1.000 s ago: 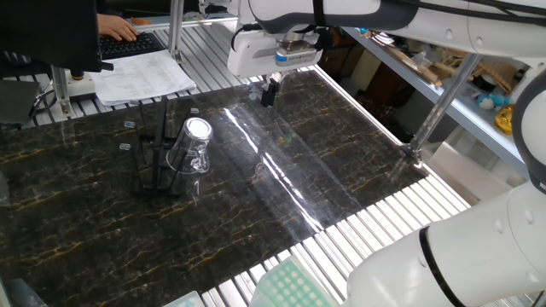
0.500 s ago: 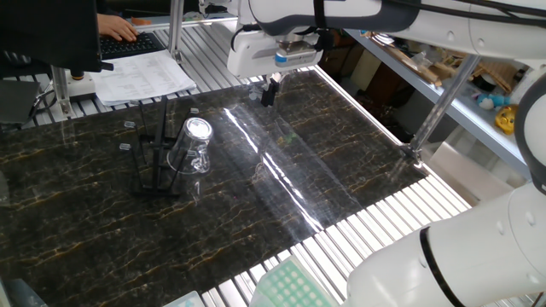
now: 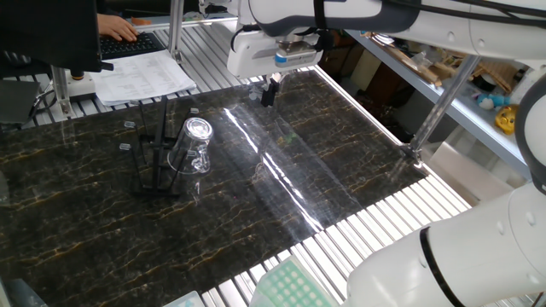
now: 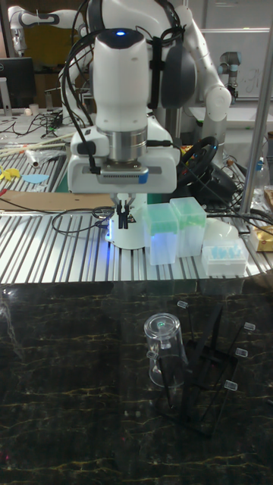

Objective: Put the cup on the cup rack

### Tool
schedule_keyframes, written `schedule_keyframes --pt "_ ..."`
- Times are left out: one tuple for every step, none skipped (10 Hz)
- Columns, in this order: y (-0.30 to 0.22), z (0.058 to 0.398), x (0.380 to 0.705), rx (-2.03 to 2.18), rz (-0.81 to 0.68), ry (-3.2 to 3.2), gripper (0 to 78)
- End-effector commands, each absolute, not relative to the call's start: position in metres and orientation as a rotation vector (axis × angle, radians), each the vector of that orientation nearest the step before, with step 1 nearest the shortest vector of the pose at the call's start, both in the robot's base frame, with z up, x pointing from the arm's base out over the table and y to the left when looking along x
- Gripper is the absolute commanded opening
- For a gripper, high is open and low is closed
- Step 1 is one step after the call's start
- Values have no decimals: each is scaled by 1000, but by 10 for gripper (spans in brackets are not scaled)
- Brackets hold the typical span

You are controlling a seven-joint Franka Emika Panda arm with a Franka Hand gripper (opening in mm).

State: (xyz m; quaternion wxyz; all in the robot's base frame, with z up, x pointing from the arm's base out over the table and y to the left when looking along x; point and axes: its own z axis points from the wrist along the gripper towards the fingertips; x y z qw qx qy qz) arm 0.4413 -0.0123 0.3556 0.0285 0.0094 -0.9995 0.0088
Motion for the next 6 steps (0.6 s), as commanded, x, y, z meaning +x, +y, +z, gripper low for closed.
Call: schedule_keyframes --pt "-12 357 442 32 27 -3087 11" --pt "-12 357 442 42 28 -3086 11" --pt "-12 357 442 54 29 -3084 11" --pt "-12 357 442 61 29 -3083 11" --pt "-12 357 442 61 28 -3083 11" --pt "-12 357 442 64 28 -3084 11"
